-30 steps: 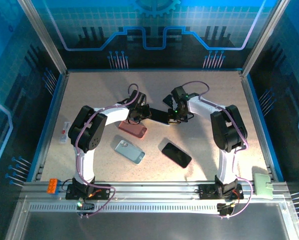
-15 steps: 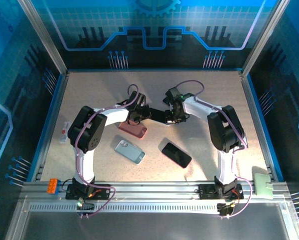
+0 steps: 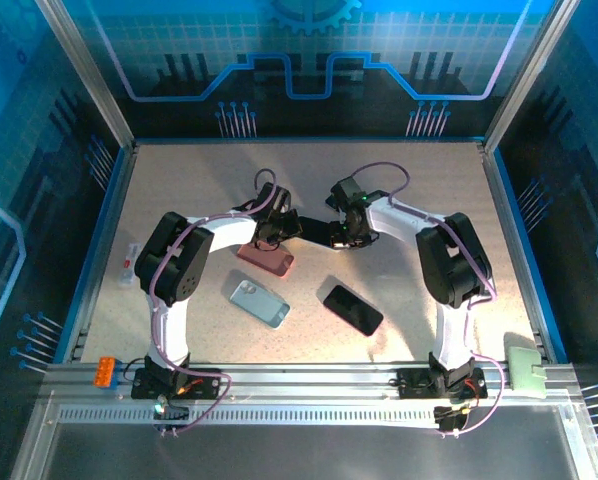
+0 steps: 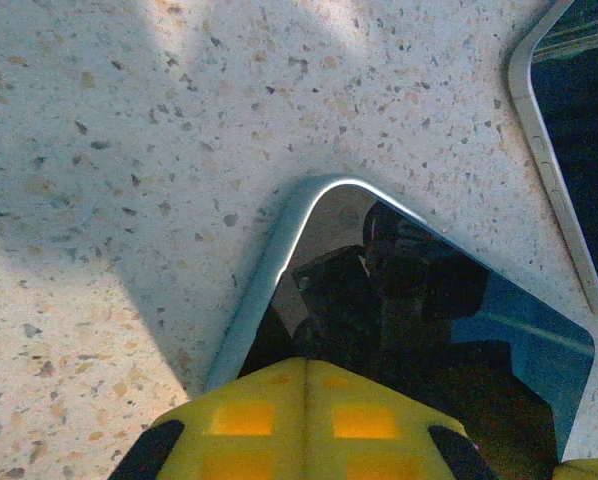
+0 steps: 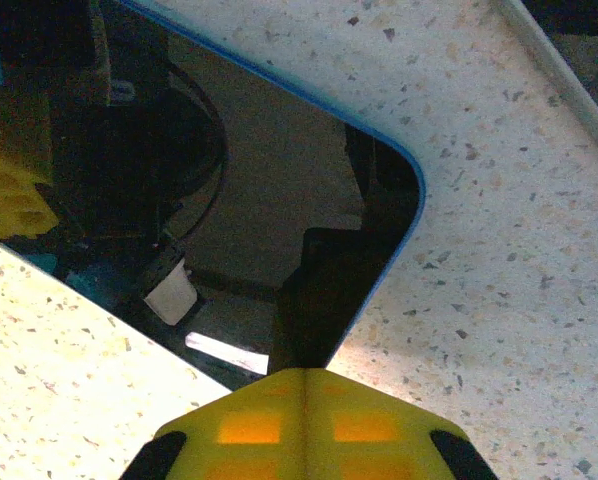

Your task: Put the phone into the phone case

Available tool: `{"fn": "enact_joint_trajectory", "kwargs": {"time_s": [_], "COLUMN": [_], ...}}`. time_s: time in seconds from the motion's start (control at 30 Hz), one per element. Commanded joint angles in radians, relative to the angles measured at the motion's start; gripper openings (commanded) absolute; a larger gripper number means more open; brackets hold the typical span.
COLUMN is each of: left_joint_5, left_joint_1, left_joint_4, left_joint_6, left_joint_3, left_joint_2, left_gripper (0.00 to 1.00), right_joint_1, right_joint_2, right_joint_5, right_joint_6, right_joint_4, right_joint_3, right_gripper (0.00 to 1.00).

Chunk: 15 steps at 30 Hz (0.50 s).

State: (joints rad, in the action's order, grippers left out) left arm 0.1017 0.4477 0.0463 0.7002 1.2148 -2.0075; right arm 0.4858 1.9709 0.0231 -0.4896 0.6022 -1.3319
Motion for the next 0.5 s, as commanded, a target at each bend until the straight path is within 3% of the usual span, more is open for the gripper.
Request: {"fn": "enact_joint_trajectory", "kwargs": {"time_s": [0.0, 0.23, 0.47], "left_joint_5": [-0.034, -0.046, -0.048], "left_joint_1": [-0.003, -0.003, -0.004], "left_joint_4": [0.109, 0.112, 0.101], "left_joint_6": [-0.021, -0.029, -0.023], "left_joint_3": [-0.014, -0.023, -0.032], "left_joint_2": [-0.019, -0.013, -0.011], "left_gripper": [0.00, 0.00, 0.00], "right_joint_1": [0.050, -0.002, -0.012], "right_joint_2": [0.097, -0.016, -0.006], "right_joint_5": [-0.081, -0.117, -0.147], "right_joint_6": [-0.010, -0.007, 0.008], "right_joint_4": [0.062, 0.102, 0.133], "right_joint_3": [0.088, -0.019, -0.094], "right_gripper": [0.00, 0.00, 0.00]}}
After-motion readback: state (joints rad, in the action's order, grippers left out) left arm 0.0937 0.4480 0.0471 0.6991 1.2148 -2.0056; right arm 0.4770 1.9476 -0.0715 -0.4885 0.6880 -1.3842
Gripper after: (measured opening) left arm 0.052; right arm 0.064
